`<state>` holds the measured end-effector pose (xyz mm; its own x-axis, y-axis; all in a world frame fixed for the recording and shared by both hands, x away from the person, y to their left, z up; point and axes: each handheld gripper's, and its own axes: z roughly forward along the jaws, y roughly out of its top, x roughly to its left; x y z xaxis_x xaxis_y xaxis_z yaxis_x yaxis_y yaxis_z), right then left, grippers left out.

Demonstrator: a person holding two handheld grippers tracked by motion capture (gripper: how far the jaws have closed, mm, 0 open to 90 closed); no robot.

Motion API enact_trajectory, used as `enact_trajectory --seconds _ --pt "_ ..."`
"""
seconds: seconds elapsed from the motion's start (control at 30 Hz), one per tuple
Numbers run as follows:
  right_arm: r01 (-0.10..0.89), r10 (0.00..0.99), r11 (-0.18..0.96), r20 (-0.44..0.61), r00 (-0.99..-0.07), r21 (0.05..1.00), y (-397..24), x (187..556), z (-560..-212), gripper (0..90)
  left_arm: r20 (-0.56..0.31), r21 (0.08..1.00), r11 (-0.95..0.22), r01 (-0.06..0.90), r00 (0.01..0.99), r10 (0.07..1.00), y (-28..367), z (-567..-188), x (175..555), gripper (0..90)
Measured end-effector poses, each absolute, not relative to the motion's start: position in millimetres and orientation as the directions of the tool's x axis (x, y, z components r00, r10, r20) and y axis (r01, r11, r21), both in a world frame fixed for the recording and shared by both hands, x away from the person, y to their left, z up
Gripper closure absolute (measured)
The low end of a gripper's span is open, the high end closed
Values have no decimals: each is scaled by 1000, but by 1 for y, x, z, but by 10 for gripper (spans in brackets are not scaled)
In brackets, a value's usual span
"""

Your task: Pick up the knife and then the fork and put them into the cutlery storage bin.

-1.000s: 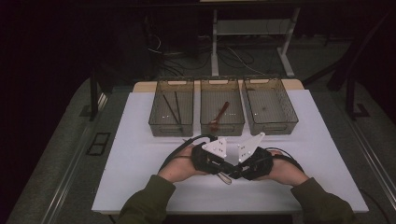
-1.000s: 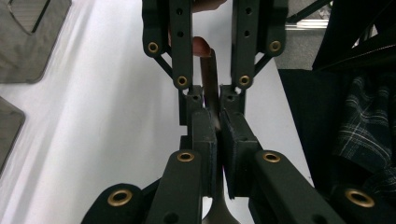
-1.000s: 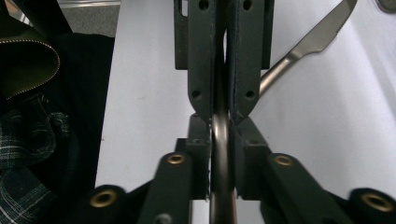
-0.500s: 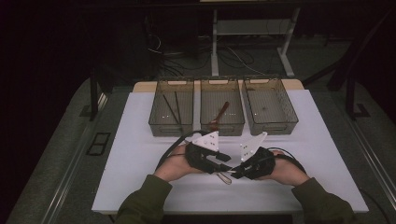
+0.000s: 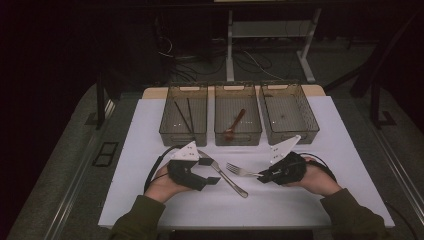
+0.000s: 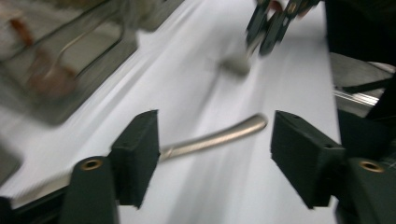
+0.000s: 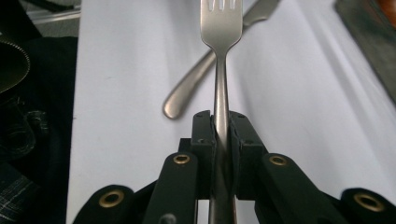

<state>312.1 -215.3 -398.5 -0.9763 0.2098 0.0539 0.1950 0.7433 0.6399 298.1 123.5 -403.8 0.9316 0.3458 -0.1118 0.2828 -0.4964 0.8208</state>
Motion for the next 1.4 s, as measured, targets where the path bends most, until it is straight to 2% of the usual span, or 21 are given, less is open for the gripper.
enact_trajectory --seconds 0.33,0.6,0.8,1.03,1.4 --pt "292 351 703 41 -936 649 -239 322 -391 809 -95 835 -437 333 871 483 147 -420 282 155" --pt "407 523 621 33 -852 670 -263 341 -375 809 -99 832 -418 365 839 535 155 -430 272 64" --pt "475 635 554 22 -772 684 -282 366 -360 809 -95 820 -432 374 834 543 154 -434 272 14" --pt "556 736 486 27 -676 674 -302 403 -352 809 -101 816 -439 375 841 532 152 -436 272 2" --pt "644 800 441 52 -597 625 -309 457 -358 808 -102 809 -456 372 852 514 148 -437 272 3"
